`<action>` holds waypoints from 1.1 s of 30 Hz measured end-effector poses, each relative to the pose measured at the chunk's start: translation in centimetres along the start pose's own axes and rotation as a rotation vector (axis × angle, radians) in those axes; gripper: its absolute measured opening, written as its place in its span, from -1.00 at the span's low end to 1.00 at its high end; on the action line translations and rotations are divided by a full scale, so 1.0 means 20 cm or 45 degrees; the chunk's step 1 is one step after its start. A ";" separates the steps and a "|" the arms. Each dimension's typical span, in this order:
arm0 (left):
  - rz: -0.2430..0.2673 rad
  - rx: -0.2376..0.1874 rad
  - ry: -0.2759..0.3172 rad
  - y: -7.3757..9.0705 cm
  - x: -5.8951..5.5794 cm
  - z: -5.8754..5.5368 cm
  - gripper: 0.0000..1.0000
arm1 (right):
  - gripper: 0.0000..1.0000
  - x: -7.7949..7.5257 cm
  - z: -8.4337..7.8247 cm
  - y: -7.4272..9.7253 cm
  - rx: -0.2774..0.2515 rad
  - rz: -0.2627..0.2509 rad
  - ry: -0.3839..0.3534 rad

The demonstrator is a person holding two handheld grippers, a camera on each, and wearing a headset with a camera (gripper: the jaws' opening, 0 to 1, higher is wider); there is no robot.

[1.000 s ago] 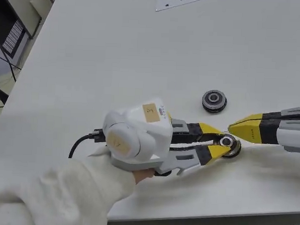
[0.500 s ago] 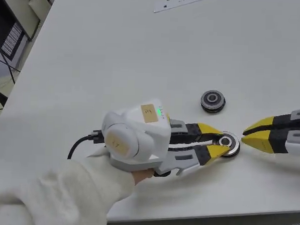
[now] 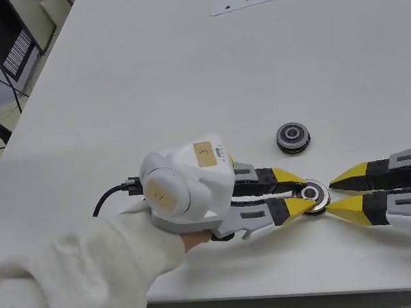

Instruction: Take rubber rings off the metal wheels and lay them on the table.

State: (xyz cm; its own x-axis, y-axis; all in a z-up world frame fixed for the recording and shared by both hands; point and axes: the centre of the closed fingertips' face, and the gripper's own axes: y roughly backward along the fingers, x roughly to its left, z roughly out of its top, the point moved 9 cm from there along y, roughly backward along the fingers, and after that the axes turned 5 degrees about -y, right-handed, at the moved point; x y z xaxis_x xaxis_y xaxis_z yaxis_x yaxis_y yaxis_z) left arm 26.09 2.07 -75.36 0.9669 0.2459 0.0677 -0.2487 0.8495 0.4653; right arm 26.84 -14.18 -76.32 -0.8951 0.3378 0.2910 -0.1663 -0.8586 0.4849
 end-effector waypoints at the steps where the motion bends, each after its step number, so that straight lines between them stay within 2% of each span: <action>1: 0.000 -0.001 0.001 0.00 0.00 0.00 -0.73 | -0.67 0.00 0.00 0.00 -0.001 0.005 0.004; 9: 0.000 -0.004 0.003 0.00 0.00 0.00 -0.74 | -0.72 0.01 -0.01 -0.01 0.009 0.022 0.050; 10: 0.000 -0.004 0.003 0.00 0.00 0.00 -0.74 | -0.78 0.00 -0.01 -0.01 0.015 0.012 0.057; 11: 0.000 -0.004 0.004 0.00 0.00 0.00 -0.74 | -0.88 -0.01 -0.01 -0.01 0.013 -0.035 0.087; 12: 0.000 -0.004 0.004 0.00 0.00 0.00 -0.74 | -0.97 -0.01 0.00 0.00 0.004 -0.020 0.077; 13: 0.000 -0.004 0.005 0.00 -0.01 0.00 -0.74 | -0.97 -0.01 0.00 -0.01 0.009 -0.015 0.054; 16: 0.000 -0.004 0.005 0.00 -0.01 0.00 -0.74 | -0.97 -0.01 0.00 -0.01 0.014 -0.027 0.078; 21: 0.001 -0.004 0.004 0.00 0.00 0.00 -0.74 | -0.96 -0.02 0.00 -0.01 0.017 -0.026 0.013; 23: 0.002 -0.004 0.002 0.01 0.00 0.00 -0.74 | -0.97 -0.01 0.00 -0.02 0.019 -0.024 0.037; 24: 0.001 -0.005 0.003 0.01 0.00 0.00 -0.74 | -0.97 -0.01 0.00 -0.02 0.040 0.004 0.014; 27: 0.006 -0.003 -0.002 0.01 0.00 0.00 -0.74 | -0.96 -0.02 0.02 -0.03 0.074 0.033 0.057; 33: 0.009 0.000 -0.002 0.01 0.00 0.00 -0.74 | -0.97 -0.01 0.02 -0.03 0.102 0.051 0.006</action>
State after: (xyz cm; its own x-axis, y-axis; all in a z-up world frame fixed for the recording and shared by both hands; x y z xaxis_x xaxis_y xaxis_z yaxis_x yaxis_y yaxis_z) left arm 26.04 2.27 -75.32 0.9652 0.2513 0.0723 -0.2556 0.8476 0.4650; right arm 27.40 -13.52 -76.31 -0.9023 0.3015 0.3080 -0.0965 -0.8378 0.5374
